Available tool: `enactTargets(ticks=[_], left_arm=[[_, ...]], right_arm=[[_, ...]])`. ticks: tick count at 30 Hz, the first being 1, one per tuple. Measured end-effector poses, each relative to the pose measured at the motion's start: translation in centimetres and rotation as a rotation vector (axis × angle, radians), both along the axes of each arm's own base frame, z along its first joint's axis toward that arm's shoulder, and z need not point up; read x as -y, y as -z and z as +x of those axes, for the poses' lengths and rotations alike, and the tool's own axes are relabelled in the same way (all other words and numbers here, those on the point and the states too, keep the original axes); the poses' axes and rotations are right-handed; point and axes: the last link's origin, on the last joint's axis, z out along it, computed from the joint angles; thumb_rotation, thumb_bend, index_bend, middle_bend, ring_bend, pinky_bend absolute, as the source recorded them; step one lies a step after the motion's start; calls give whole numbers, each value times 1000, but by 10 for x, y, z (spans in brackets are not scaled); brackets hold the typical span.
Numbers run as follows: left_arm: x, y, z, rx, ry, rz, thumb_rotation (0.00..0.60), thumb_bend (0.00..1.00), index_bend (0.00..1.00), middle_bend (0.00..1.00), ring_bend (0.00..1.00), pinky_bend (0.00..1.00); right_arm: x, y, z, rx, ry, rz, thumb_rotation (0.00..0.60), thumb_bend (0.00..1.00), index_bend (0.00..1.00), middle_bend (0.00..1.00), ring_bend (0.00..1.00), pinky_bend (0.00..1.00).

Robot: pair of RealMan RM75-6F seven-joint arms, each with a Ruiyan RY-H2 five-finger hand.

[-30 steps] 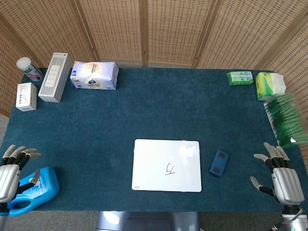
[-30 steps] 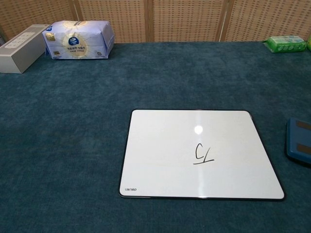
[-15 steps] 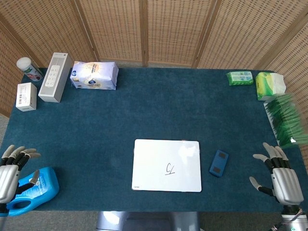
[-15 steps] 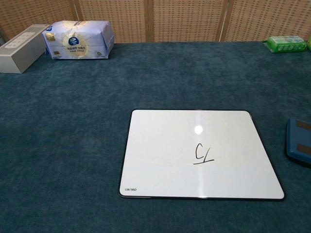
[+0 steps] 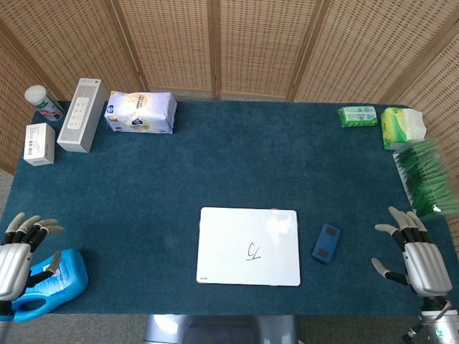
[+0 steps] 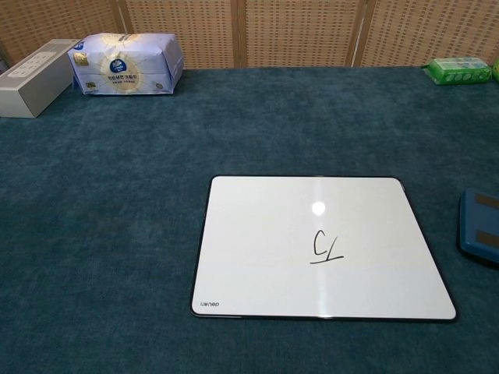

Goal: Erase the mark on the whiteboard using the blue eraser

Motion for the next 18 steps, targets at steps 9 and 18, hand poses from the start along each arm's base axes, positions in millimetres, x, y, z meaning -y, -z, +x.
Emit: enactTargets(ticks=[9,18], left_arm=[[-2,-6,15,27,48,-33,600,497,326,282,184,28],[-5,-13,28,27,75,-71,600,497,332,281,184,28]], right_arm=[[42,-2,-3,-37,-74,139,600,170,279,91,0,0],[72,14,-3,-169,-176,313,600,71,283,107,0,0]])
